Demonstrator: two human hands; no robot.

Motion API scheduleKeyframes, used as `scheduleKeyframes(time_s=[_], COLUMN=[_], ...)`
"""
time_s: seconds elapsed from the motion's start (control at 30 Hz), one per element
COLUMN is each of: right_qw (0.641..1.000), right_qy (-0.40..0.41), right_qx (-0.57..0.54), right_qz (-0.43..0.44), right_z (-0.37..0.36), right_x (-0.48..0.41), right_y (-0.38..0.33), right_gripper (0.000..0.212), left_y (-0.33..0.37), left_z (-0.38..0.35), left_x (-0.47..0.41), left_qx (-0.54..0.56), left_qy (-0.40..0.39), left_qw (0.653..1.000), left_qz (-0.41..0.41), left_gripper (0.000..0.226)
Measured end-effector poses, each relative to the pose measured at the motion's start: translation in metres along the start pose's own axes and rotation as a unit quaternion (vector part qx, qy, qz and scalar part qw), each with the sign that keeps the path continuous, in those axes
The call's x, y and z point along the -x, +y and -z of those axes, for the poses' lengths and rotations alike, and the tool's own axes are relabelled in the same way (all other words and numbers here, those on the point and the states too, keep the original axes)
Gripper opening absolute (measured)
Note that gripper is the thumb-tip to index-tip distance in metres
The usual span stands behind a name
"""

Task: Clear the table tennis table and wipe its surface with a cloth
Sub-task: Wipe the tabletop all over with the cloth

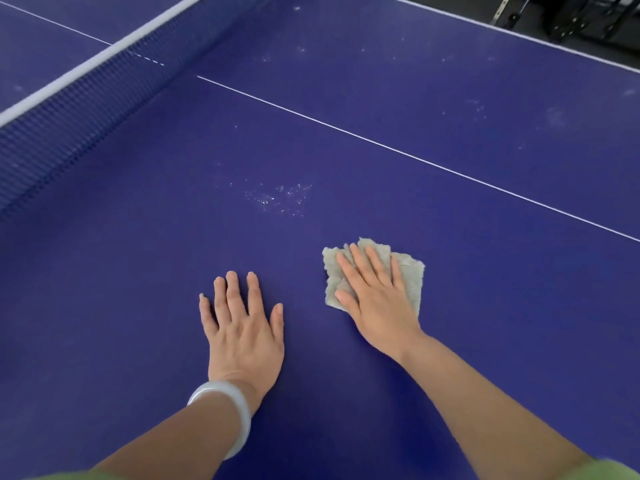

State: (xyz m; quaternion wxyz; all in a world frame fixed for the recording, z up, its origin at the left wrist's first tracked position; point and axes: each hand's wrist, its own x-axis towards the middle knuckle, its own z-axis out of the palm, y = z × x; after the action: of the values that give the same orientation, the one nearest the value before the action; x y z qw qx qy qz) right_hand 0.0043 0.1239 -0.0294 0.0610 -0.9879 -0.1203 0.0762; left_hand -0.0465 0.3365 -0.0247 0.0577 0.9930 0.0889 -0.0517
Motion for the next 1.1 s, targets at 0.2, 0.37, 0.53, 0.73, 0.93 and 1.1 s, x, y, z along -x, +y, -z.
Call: scheduleKeyframes(time_s=[0.2,0.37,0.53,0.73,0.93,1.1], right_qw=[0.932,0.927,0.998,0.902,0.920,0.951], right_qy=[0.058,0.087,0.030,0.096,0.090,0.042], right_qx=[-0.055,-0.033,0.024,-0.058,-0.036,-0.015], right_qz=[-0.353,-0.363,-0.052,-0.417,-0.379,-0.305], right_z=[0.016,-0.003,-0.008,0.000,-0.025,-0.025], right_x=[0.040,0.049,0.037,0.106,0.099,0.073], right_y=[0.088,0.007,-0.024,0.063,-0.060,-0.094], right_gripper=[0.060,0.062,0.059,0.060,0.062,0.066], left_y=[-0.003,-0.006,-0.007,-0.008,-0.010,-0.015], left_z=[0.001,-0.001,0.001,0.000,-0.003,0.007], left_x=[0.001,0.001,0.002,0.001,0.000,0.002], left_qx=[0.007,0.002,0.016,0.025,0.025,0.088], left_qy=[-0.007,-0.013,-0.018,-0.022,-0.017,-0.038], left_qw=[1.000,1.000,0.999,0.999,0.999,0.995], left_qz=[-0.016,-0.020,-0.025,-0.033,-0.028,-0.042], left_gripper=[0.077,0.069,0.072,0.070,0.068,0.061])
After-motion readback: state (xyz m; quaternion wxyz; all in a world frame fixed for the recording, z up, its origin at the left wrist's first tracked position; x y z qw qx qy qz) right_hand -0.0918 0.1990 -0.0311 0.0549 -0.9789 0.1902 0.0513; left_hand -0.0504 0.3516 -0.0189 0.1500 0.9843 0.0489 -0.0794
